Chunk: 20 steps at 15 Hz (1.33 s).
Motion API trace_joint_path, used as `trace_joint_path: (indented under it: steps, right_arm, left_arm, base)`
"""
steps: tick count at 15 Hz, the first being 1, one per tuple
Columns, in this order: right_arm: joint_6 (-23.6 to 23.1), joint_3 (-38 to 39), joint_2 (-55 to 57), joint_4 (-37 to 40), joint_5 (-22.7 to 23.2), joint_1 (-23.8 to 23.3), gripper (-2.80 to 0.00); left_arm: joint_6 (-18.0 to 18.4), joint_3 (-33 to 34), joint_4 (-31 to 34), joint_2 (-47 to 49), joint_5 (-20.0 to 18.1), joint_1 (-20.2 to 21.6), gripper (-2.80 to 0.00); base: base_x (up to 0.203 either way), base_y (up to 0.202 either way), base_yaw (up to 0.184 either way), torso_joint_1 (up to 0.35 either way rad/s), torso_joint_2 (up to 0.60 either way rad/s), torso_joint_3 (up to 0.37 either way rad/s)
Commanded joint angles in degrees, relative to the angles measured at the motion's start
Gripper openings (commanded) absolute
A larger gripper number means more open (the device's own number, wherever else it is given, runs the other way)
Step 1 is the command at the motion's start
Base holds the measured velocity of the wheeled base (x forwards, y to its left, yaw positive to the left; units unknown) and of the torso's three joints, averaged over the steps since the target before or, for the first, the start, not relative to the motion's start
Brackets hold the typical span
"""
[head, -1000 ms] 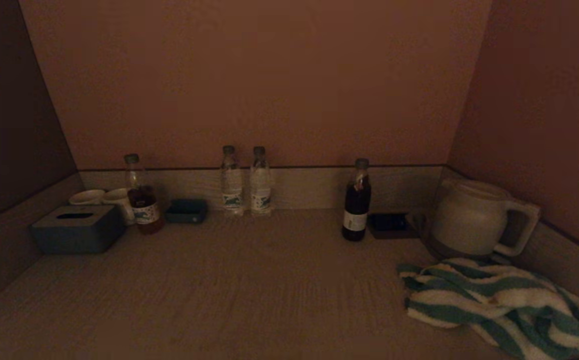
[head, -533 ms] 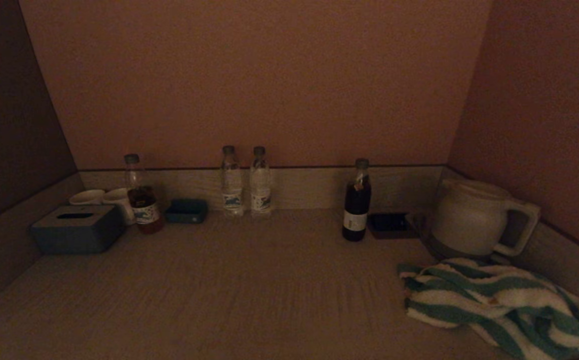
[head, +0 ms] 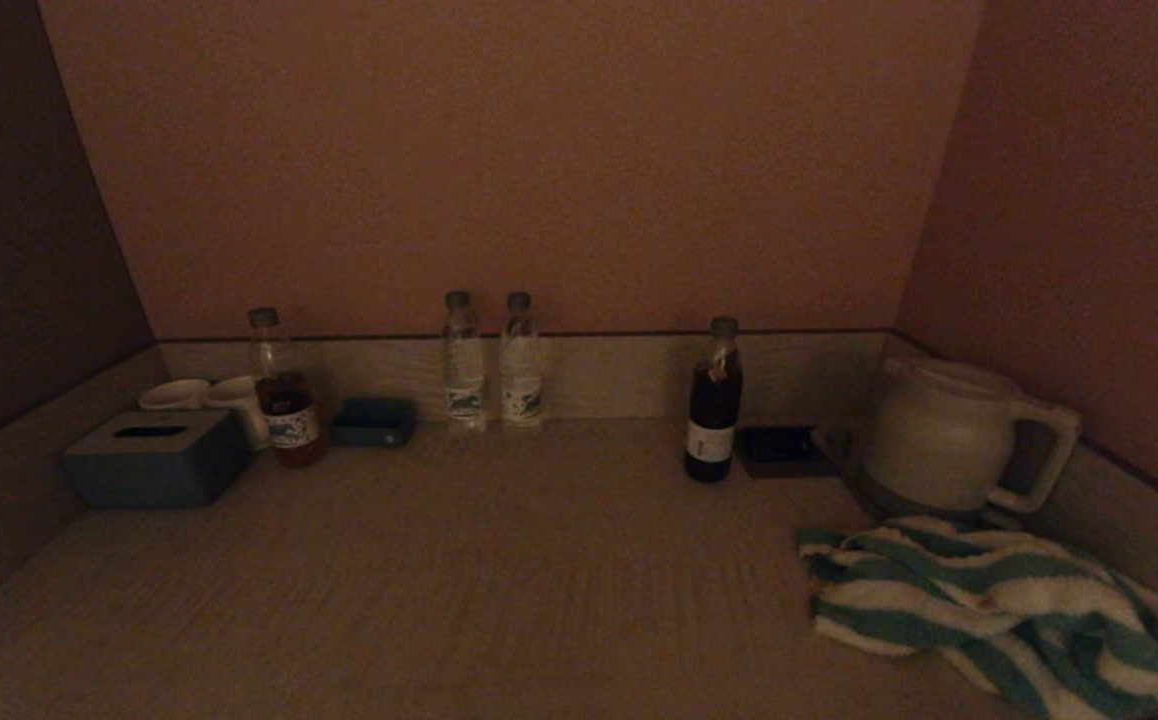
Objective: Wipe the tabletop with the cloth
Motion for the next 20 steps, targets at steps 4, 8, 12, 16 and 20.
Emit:
trace_joint_path:
  steps: [4, 8, 12, 16, 20]
  right_arm:
    - [0.16, 1.3, 0.02, -0.03, -0.06, 0.02, -2.8]
    - [-0.19, 3.54, 0.02, -2.76, -0.06, 0.02, -2.8]
    - [-0.25, 4.52, 0.0, -2.96, 0.12, 0.02, -2.8]
    - [-0.1, 7.22, -0.01, -4.05, 0.64, 0.02, -2.8]
    - [-0.01, 9.18, 0.02, -5.07, 0.64, 0.02, -2.8]
  left_arm:
    - [0.0, 0.0, 0.03, -0.02, 0.0, 0.03, -2.8]
    - [0.0, 0.0, 0.03, 0.06, 0.0, 0.03, -2.8]
    - [0.0, 0.0, 0.03, 0.06, 0.0, 0.03, -2.8]
    - [0.0, 0.0, 0.03, 0.06, 0.0, -0.06, -2.8]
    - [0.0, 0.0, 0.03, 0.06, 0.0, 0.03, -2.8]
  base:
    - [0.0, 0.0, 0.0, 0.0, 0.0, 0.0]
    - [0.0, 0.0, 0.0, 0.0, 0.0, 0.0]
    - [0.0, 0.0, 0.0, 0.0, 0.0, 0.0]
    - [0.0, 0.0, 0.0, 0.0, 0.0, 0.0]
    - [0.0, 0.0, 0.0, 0.0, 0.0, 0.0]
